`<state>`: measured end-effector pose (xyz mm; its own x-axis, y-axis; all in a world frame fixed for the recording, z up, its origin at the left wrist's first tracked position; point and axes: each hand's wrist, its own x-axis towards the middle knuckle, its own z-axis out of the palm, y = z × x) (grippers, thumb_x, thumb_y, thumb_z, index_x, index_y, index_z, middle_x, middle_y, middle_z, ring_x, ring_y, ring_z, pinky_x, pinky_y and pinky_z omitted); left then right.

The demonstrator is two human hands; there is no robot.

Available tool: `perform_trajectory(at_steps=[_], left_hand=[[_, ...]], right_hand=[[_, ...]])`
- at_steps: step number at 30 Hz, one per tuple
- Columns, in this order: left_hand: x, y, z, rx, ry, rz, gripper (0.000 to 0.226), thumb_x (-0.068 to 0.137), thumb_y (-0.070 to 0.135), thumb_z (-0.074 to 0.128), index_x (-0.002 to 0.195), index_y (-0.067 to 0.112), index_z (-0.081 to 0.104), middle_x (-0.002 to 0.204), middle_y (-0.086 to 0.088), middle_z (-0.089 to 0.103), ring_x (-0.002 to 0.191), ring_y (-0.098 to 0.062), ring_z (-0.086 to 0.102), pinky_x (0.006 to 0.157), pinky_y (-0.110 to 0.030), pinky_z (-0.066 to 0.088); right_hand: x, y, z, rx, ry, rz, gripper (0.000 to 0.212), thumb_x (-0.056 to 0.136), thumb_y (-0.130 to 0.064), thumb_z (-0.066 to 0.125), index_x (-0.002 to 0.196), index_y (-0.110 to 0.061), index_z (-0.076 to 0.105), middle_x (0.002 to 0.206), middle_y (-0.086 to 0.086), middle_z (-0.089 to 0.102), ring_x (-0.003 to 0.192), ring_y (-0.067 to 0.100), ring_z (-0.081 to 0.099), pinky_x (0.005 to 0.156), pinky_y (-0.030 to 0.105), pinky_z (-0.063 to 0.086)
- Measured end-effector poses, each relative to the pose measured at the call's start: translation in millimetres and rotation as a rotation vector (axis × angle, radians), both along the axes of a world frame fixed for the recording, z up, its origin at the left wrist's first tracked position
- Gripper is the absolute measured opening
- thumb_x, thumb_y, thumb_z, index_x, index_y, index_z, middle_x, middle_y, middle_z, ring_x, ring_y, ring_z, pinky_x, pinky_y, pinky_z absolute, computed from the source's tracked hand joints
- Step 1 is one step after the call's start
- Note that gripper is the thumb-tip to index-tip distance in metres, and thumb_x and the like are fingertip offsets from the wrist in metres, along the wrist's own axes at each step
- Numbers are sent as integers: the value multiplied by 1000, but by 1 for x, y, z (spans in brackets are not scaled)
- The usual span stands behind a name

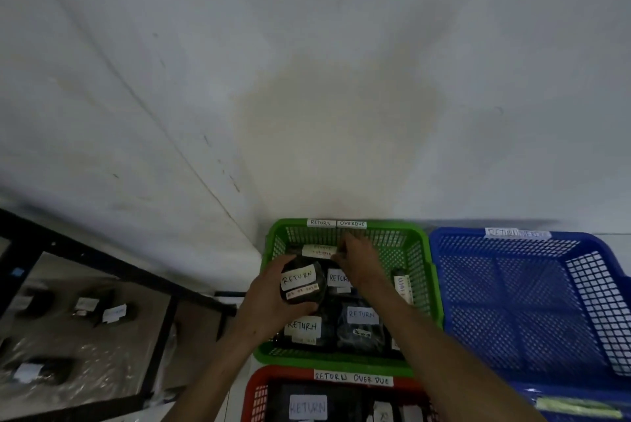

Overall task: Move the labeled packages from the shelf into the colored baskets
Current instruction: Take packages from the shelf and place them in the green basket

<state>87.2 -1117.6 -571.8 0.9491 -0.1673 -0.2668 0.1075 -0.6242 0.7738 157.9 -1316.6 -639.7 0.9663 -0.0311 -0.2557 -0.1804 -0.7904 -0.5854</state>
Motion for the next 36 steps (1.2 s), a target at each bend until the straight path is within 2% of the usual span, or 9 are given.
perform_trajectory(at_steps=[4, 8, 10, 13, 16, 18, 26, 30, 36], left_hand=[[5, -11, -5, -9, 4, -28, 88, 62, 38, 93, 134, 38, 43, 121, 27, 53, 109, 14, 52, 83, -2, 45], [13, -25, -12, 9, -29, -95, 84, 63, 41, 91, 129, 45, 40, 122, 23, 54, 110, 10, 52, 87, -8, 47], [16, -36, -18, 17, -43, -134, 82, 65, 40, 90, 131, 42, 40, 124, 18, 53, 112, 6, 51, 90, -9, 45], [19, -54, -30, 21, -66, -197, 85, 68, 40, 87, 139, 32, 42, 127, 10, 51, 115, -3, 51, 99, -22, 47], [29, -74, -38, 40, -98, -232, 86, 69, 37, 85, 143, 26, 42, 128, 6, 49, 116, -8, 48, 100, -27, 46], [36, -86, -44, 72, -118, -234, 86, 68, 36, 84, 142, 28, 42, 129, 3, 48, 117, -13, 45, 98, -29, 44], [54, -126, -63, 125, -72, -305, 93, 65, 32, 88, 144, 24, 41, 134, -2, 44, 120, -21, 49, 101, -38, 48], [48, -143, -73, 120, -56, -336, 94, 67, 31, 88, 147, 20, 39, 137, -4, 45, 122, -22, 49, 102, -38, 47], [41, -149, -87, 182, -67, -392, 95, 70, 33, 86, 149, 20, 34, 142, -6, 42, 126, -27, 48, 96, -39, 50]], right_hand=[[1, -6, -3, -27, -49, 83, 20, 89, -10, 68, 107, -3, 62, 115, 16, 62, 102, 35, 62, 80, 39, 52], [-5, -30, -1, -119, -48, 108, 37, 89, 1, 59, 125, -4, 56, 120, 20, 63, 104, 36, 63, 84, 41, 54], [-11, -49, 3, -268, 16, 174, 40, 87, 6, 58, 126, -4, 54, 124, 19, 59, 110, 32, 61, 90, 39, 52], [-24, -77, 7, -546, 146, 358, 44, 92, -2, 58, 135, -5, 48, 136, 19, 51, 130, 30, 45, 107, 37, 41], [-36, -88, 5, -734, 236, 491, 57, 92, -10, 61, 145, -7, 40, 145, 16, 45, 141, 32, 28, 110, 43, 40], [-41, -88, 6, -789, 228, 527, 52, 93, -11, 61, 142, -7, 45, 144, 15, 46, 140, 33, 31, 109, 43, 41], [-49, -108, 26, -619, 71, 497, 34, 87, 3, 62, 121, -1, 62, 133, 18, 46, 122, 35, 49, 99, 44, 50], [-44, -124, 42, -459, 76, 458, 27, 93, -6, 62, 120, -4, 62, 126, 14, 50, 111, 30, 58, 93, 36, 49], [-36, -144, 64, -248, 193, 317, 24, 91, -23, 67, 109, -6, 68, 111, 8, 64, 100, 24, 63, 84, 40, 56]])
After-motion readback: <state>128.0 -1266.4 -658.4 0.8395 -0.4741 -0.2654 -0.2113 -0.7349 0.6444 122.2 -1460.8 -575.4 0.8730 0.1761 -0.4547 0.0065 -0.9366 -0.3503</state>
